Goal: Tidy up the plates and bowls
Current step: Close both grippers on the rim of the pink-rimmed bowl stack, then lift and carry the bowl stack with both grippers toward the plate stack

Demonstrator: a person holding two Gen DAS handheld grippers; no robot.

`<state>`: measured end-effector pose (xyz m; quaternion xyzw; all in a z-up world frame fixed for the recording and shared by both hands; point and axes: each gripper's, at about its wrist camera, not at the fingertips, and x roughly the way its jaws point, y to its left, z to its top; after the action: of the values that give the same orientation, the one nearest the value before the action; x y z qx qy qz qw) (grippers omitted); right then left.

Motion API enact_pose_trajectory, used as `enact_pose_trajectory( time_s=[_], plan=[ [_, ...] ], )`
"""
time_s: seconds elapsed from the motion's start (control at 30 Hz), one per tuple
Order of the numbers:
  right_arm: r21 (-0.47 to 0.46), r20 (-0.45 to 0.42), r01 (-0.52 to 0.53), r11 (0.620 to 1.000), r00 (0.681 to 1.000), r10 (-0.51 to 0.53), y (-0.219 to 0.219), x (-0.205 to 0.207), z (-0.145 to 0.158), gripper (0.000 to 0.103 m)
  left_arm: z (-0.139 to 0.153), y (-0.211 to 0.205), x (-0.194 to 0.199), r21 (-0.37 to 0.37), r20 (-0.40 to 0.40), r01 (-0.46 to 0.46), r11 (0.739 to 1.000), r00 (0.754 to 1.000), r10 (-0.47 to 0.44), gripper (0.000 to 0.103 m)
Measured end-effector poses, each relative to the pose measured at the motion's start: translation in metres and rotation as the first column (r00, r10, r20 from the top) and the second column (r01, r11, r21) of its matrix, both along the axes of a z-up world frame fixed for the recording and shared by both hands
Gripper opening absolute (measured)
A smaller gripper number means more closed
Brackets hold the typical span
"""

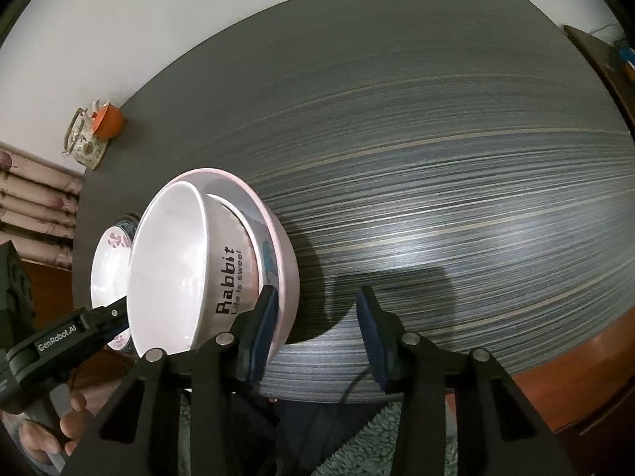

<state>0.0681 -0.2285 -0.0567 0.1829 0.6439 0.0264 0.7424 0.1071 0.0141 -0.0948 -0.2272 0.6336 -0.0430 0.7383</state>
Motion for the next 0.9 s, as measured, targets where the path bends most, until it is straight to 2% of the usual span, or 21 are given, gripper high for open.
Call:
enact_pose_trajectory(
  time_s=[0.57, 0.7, 0.9],
  plan=[
    [-0.006, -0.03, -0.017, 1.0, 0.999, 0.016, 0.005, 0.012, -0.011, 0.034, -0.013, -0.016, 0.01, -0.008, -0.022, 0.01, 1.0, 1.0, -0.01, 0.033],
    [0.026, -0.043, -0.006, 1.0, 0.999, 0.007, 0.003, 0.014, -0.014, 0.033, -0.012, -0.019, 0.011, -0.021, -0.01, 0.02, 1.0, 1.0, -0.02, 0.023],
    [0.032, -0.036, 0.003, 0.999, 0.999, -0.002, 0.001, 0.011, -0.014, 0.031, -0.011, -0.022, 0.012, -0.018, 0.012, 0.036, 0.999, 0.999, -0.035, 0.016]
  ],
)
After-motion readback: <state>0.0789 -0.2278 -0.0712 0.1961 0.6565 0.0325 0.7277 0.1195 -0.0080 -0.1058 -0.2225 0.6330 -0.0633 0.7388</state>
